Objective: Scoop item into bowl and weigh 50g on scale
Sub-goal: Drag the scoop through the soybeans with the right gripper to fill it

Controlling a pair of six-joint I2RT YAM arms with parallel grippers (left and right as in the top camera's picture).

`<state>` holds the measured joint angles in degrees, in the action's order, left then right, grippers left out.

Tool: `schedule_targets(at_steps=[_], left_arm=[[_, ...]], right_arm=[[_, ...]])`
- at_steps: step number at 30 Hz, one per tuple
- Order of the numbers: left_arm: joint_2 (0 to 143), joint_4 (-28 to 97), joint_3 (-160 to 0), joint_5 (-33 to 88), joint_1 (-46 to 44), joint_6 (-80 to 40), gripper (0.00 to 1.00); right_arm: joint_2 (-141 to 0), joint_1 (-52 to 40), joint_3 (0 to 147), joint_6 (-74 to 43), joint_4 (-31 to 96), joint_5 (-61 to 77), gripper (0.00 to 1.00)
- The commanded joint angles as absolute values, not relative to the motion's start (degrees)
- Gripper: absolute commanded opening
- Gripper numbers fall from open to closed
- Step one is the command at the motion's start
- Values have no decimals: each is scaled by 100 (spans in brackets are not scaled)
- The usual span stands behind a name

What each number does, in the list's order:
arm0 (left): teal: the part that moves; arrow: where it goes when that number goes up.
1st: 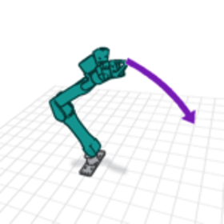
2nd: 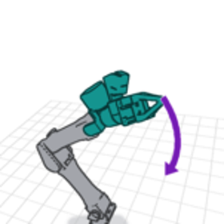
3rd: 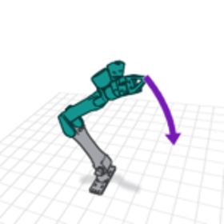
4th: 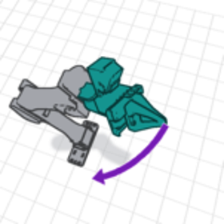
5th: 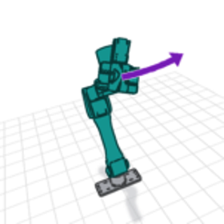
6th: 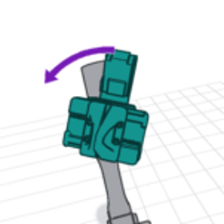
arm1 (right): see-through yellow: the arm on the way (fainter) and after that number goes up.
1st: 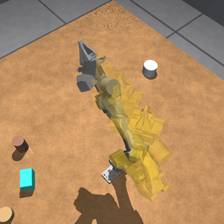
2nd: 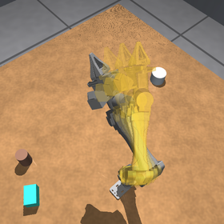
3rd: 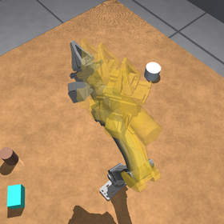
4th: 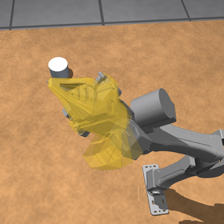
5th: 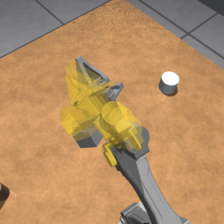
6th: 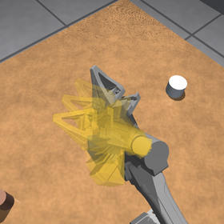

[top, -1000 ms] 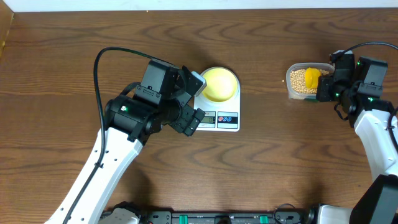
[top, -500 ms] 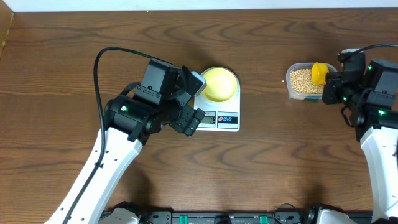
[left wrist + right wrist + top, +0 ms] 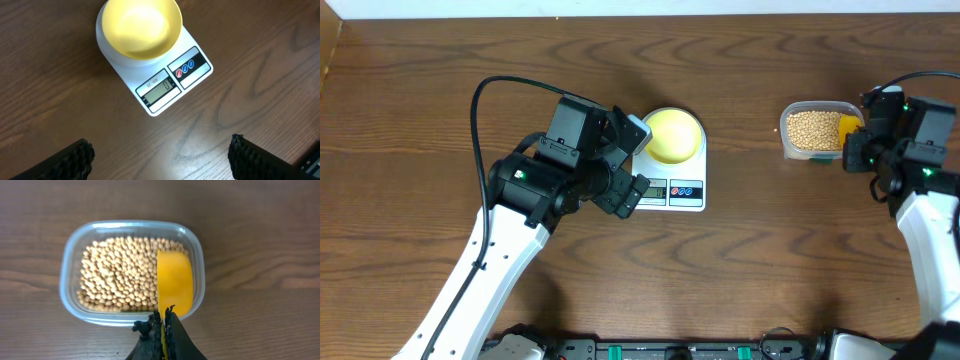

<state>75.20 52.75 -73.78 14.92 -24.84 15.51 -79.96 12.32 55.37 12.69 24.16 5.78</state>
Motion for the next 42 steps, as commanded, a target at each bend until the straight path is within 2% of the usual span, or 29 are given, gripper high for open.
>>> schedule_targets(at_steps=[1,9,31,42], left_arm=[[7470,5310,-7367,1518,-2467,1647,88],[7470,5310,-7367,1518,-2467,1647,88],[7470,5310,-7367,1518,-2467,1647,88],[7470,5310,-7367,1518,-2467,1647,88]], right_arm=[[-8243,1271,5640,1385,2394,447,1],[-8586,1271,5640,1398,2324,530,1],[-8917,1297,5640,1376,2421,1813,1],[-9229,1747,5640,1376,2451,2915,1]])
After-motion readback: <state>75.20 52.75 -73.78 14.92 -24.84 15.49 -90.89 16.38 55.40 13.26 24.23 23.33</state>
